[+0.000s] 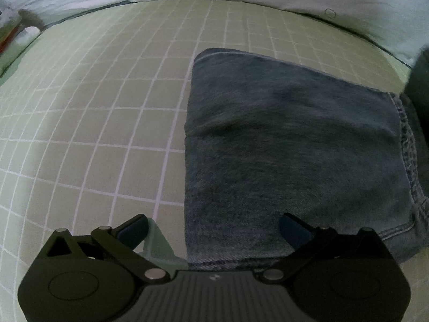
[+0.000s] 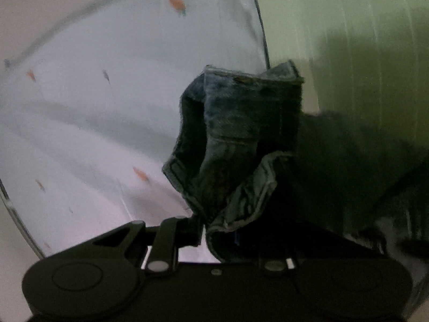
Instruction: Fold clothes
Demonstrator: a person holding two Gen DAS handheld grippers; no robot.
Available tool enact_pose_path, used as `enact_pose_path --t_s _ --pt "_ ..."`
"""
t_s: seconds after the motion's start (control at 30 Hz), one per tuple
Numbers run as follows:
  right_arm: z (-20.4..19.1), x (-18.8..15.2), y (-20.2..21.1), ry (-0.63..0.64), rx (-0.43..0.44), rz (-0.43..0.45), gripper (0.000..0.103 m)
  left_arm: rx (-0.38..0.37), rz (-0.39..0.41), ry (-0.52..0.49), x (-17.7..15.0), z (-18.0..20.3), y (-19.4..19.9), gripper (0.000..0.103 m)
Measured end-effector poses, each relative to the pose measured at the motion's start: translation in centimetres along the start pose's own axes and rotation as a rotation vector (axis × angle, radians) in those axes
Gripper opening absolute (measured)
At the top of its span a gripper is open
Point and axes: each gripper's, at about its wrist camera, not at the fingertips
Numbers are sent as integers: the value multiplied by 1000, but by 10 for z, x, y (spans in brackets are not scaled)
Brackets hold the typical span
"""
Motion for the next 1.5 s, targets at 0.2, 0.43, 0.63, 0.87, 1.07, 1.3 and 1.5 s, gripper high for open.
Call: enact_pose_path --t_s 0.2,0.43,0.63,0.87,1.07,1.3,1.5 --pt "-3 -47 -46 117 -102 -253 22 -7 2 -17 0 0 1 103" --pt "10 -92 -101 321 -458 -454 24 -8 19 -20 -3 0 0 103" --pt "9 -105 -104 360 -503 -466 26 -6 30 -15 -5 1 1 103" --pt "-14 -111 -126 466 -420 -556 83 -5 30 -13 -5 0 1 103" --pt "-43 -130 -135 639 -340 -586 79 -6 27 -13 -5 -1 3 103" --pt "-49 -115 -121 589 -195 -503 68 -7 25 -14 -5 -1 5 103" --pt "-35 -79 -99 428 -81 -402 52 -8 21 -15 -4 -1 4 103"
Point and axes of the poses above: each gripper's, at about its wrist camera, not at the fingertips, and y roughly against the way its jaws point, z to its right, x to its top, and after that the axes turned 15 degrees about -x, right-handed
